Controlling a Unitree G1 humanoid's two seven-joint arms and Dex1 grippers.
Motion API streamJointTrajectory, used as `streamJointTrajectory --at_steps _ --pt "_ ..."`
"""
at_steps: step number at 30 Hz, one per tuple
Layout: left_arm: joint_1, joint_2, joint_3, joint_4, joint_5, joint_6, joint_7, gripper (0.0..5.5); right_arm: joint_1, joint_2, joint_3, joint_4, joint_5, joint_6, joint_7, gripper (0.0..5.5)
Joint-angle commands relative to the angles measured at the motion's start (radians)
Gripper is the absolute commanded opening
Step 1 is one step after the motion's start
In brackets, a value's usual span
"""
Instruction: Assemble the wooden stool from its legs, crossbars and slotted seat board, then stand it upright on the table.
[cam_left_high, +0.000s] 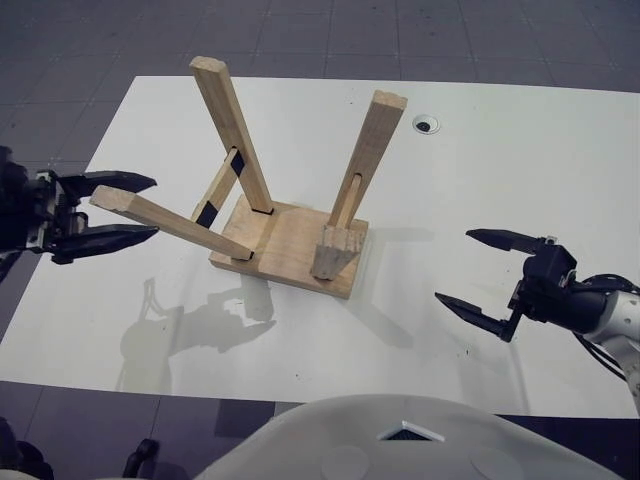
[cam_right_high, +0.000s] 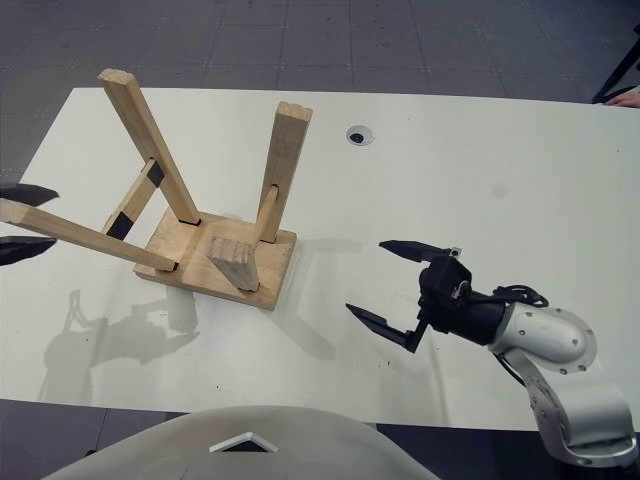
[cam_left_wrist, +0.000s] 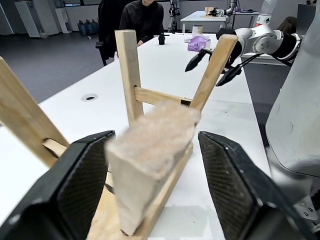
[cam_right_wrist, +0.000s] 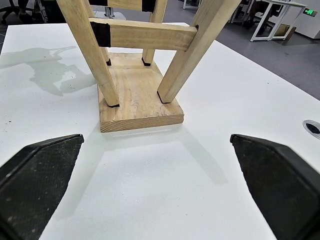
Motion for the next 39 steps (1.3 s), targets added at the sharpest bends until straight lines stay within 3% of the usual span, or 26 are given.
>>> streamJointTrajectory --at_steps 1,7,13,17,29,39 --pt "-0.017 -0.032 -0.067 -0.047 0.014 0.039 -0.007 2.9 -0.028 -0.004 0.006 -0.013 0.005 0.009 -0.005 5.5" --pt "-0.024 -0.049 -0.09 -0.065 0.031 0.062 -0.008 2.06 -0.025 0.003 0.021 -0.013 -0.007 0.007 -0.015 5.5" --pt "-0.066 -0.089 -0.099 -0.077 0.038 0.086 -0.007 1.57 -0.005 -0.006 0.051 -0.027 -0.015 -0.011 0.007 5.5" --pt "-0.08 -0.121 -0.118 -0.11 0.056 0.111 -0.005 1.48 -0.023 -0.038 -0.01 -0.041 0.09 -0.011 0.092 5.5" --pt "-0.088 -0.25 -0.198 -0.361 0.078 0.205 0.017 1.46 -0.149 -0.121 -0.093 -0.04 0.182 0.043 0.124 5.5" --pt "-0.067 -0.349 -0.204 -0.45 0.143 0.192 0.15 1.4 -0.1 -0.142 -0.178 -0.18 0.323 0.106 0.116 5.5"
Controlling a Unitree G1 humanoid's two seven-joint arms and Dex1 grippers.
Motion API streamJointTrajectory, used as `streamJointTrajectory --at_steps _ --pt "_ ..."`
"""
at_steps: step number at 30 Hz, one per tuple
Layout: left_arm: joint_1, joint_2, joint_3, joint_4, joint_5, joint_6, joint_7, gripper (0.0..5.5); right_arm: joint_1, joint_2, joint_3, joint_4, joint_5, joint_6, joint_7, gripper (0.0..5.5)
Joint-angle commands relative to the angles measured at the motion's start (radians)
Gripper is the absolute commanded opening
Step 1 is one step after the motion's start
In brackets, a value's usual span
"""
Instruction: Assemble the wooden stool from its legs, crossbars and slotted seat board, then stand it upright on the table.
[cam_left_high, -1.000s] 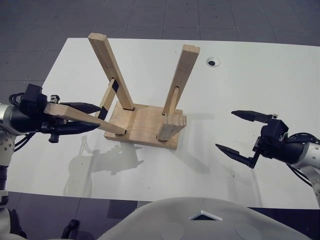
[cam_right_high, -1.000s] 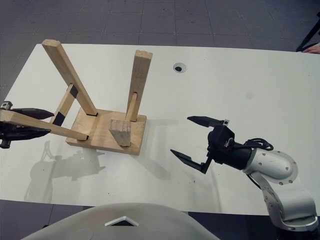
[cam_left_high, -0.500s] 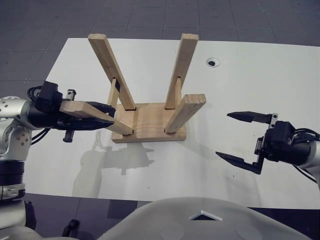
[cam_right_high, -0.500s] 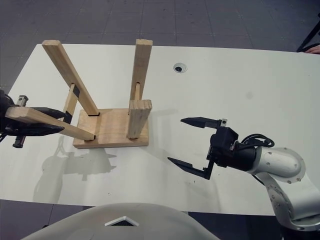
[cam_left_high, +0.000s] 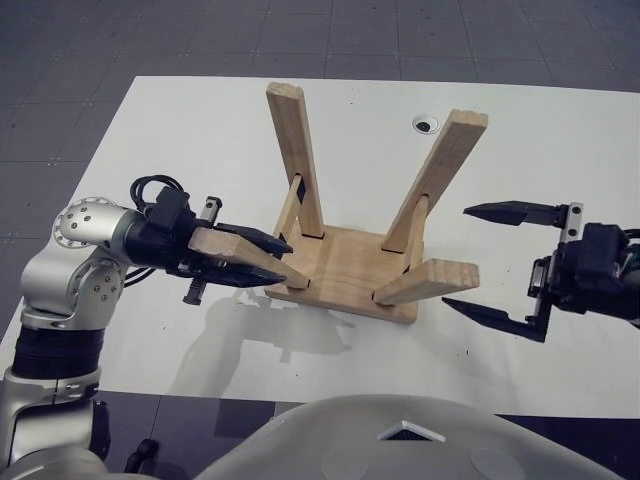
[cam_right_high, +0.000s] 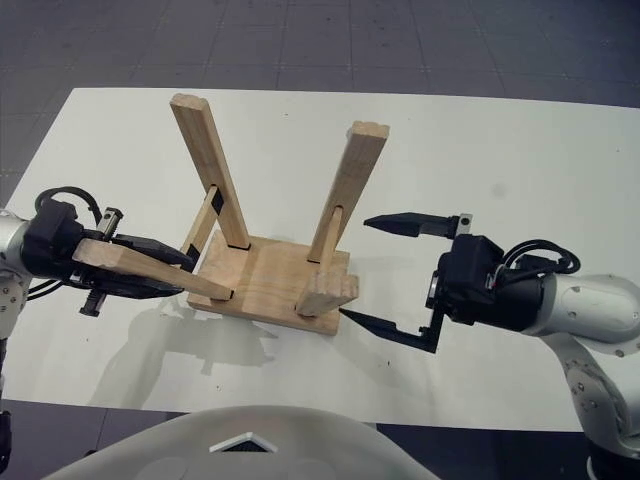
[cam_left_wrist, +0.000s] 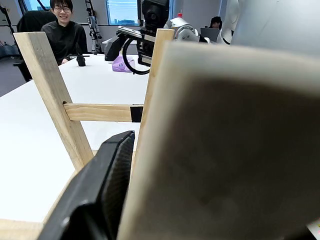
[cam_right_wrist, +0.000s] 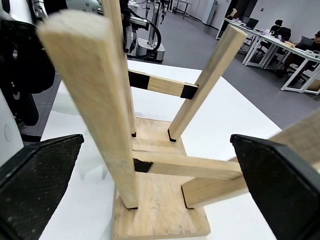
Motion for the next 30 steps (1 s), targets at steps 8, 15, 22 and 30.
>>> streamJointTrajectory --at_steps 8,15,22,30 --pt "0.056 -0.072 -0.022 -0.109 0.09 -0.002 0.146 1.37 0.035 -0.037 -0.026 -0.07 0.053 0.032 -0.006 5.5" --pt "0.127 -0.069 -0.016 -0.227 0.072 0.009 0.197 1.37 -0.062 -0.038 0.044 0.056 0.045 0.055 -0.01 5.5" --pt "0.142 -0.062 -0.024 -0.236 0.079 0.009 0.192 1.37 -0.13 -0.049 0.098 0.11 0.086 0.096 0.031 4.07" --pt "0.133 -0.07 -0.019 -0.232 0.094 0.006 0.225 1.37 -0.106 -0.066 0.104 0.106 0.117 0.109 0.124 2.69"
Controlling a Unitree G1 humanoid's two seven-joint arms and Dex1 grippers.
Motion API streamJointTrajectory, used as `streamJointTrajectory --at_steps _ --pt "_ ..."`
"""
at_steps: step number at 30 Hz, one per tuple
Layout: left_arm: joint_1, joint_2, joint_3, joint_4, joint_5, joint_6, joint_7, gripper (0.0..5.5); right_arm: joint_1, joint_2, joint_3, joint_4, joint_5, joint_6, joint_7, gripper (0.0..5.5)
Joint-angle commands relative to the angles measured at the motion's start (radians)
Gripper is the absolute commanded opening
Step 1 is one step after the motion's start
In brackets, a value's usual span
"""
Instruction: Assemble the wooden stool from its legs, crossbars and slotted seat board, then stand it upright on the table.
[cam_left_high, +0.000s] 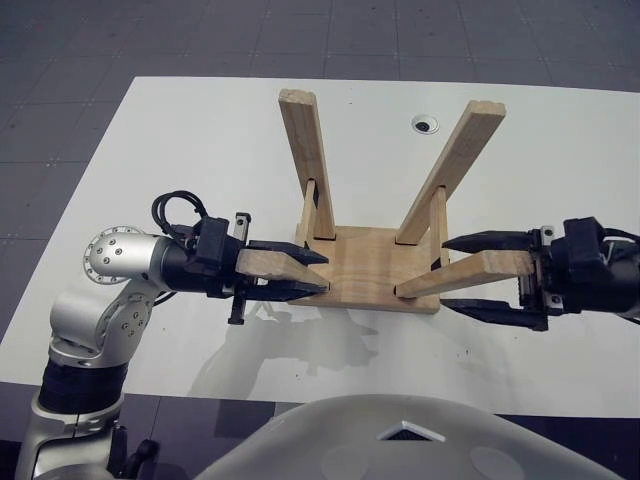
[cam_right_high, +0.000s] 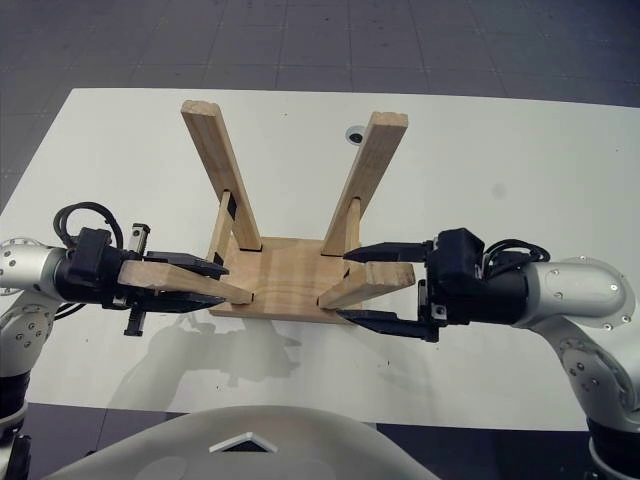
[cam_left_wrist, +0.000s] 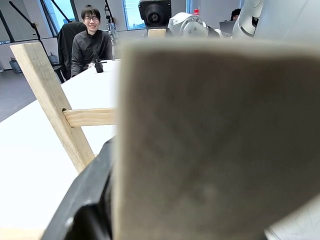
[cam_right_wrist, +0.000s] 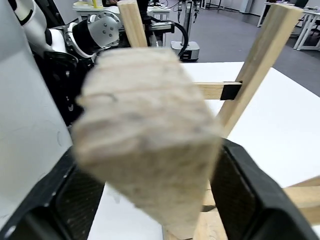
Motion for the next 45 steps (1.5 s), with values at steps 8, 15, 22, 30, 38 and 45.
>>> streamJointTrajectory --at_steps 8,15,22,30,38,45 --pt "0.006 -0.015 -0.019 -0.002 0.045 0.014 0.077 1.37 0.006 -0.009 -0.008 -0.006 0.02 0.018 0.017 1.3" --pt "0.035 -0.025 -0.006 -0.044 0.053 0.0 0.116 1.37 0.017 0.003 0.002 -0.008 -0.001 0.006 0.009 1.24" --pt "0.046 -0.01 -0.019 -0.067 0.126 -0.008 0.169 1.37 0.085 -0.002 0.007 -0.046 -0.089 -0.051 -0.008 1.23" --pt "0.041 -0.016 -0.021 -0.055 0.077 0.089 0.216 1.37 0.114 0.023 0.035 -0.053 -0.262 -0.115 -0.122 1.23" --pt "0.038 0.065 -0.086 -0.067 -0.018 0.227 0.136 1.37 0.115 -0.017 0.099 -0.036 -0.124 0.013 -0.087 1.23" --pt "0.005 0.106 -0.081 -0.066 -0.147 0.323 0.099 1.37 0.072 -0.061 0.105 0.02 0.001 0.104 -0.083 1.23"
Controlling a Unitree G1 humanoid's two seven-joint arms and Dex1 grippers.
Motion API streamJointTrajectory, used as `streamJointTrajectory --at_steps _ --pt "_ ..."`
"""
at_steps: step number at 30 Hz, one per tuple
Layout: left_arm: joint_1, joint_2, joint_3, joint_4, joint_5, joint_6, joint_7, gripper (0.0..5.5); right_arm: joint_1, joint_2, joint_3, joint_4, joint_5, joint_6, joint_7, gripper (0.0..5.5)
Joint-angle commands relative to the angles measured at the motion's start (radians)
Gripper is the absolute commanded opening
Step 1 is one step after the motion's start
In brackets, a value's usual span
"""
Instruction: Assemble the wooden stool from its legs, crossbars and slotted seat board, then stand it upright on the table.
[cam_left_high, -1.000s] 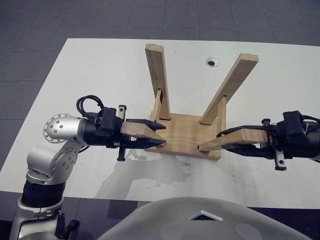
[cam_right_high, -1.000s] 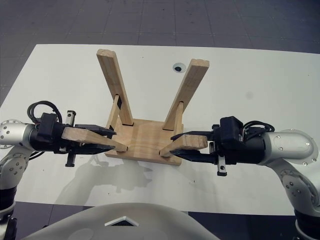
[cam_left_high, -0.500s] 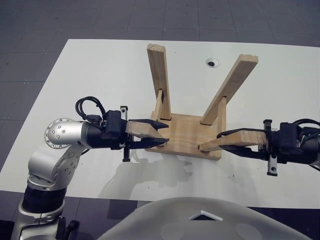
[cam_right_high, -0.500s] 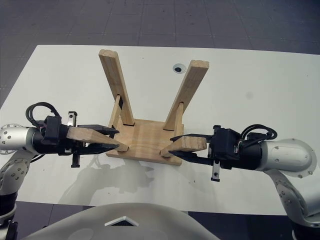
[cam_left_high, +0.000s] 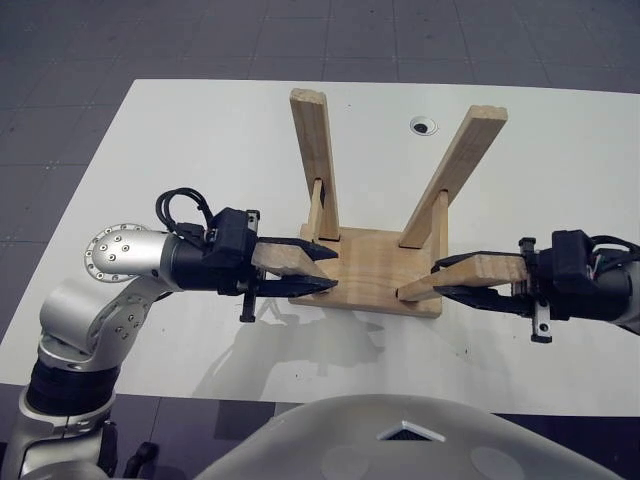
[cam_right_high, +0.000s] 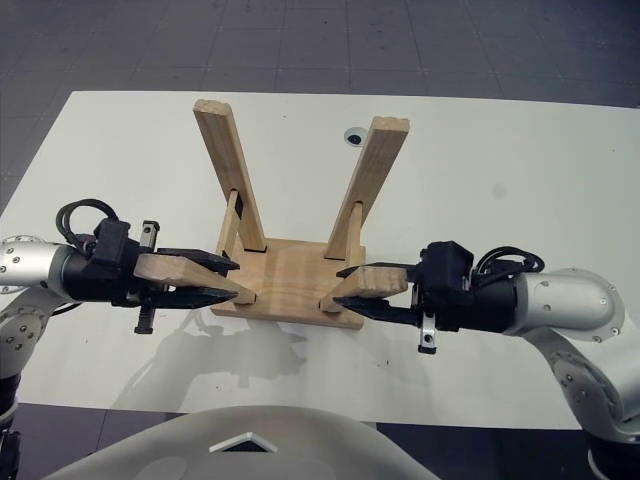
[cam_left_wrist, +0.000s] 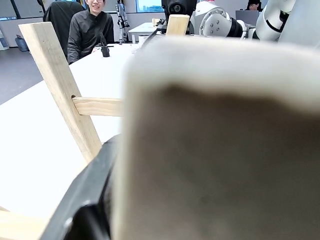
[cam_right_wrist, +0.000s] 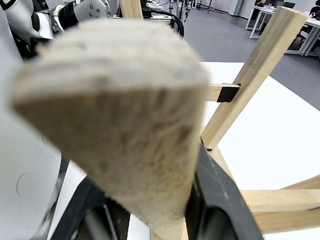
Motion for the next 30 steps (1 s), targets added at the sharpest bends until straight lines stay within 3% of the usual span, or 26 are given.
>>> streamJointTrajectory --at_steps 1,6,9,17,24,30 --pt "0.02 0.041 -0.058 0.024 -0.098 0.18 -0.026 1.37 0.021 -0.049 0.058 0.043 0.068 0.173 -0.01 1.23" --pt "-0.036 0.081 -0.122 0.064 -0.199 0.384 -0.008 1.37 -0.039 -0.107 0.101 0.087 0.375 0.38 -0.02 1.23" --pt "-0.102 0.031 -0.126 0.13 -0.296 0.472 0.053 1.37 -0.117 -0.132 0.131 0.158 0.526 0.485 -0.064 1.23" --pt "-0.263 0.068 -0.137 0.226 -0.612 0.732 0.139 1.37 -0.342 -0.203 0.243 0.311 0.799 0.734 -0.081 1.23" --pt "-0.4 0.058 -0.153 0.314 -0.747 0.856 0.245 1.37 -0.526 -0.171 0.332 0.472 0.84 0.886 -0.059 1.23" --pt "-0.436 -0.001 -0.17 0.397 -0.744 0.872 0.296 1.37 -0.683 -0.031 0.437 0.727 0.664 0.957 -0.018 1.23"
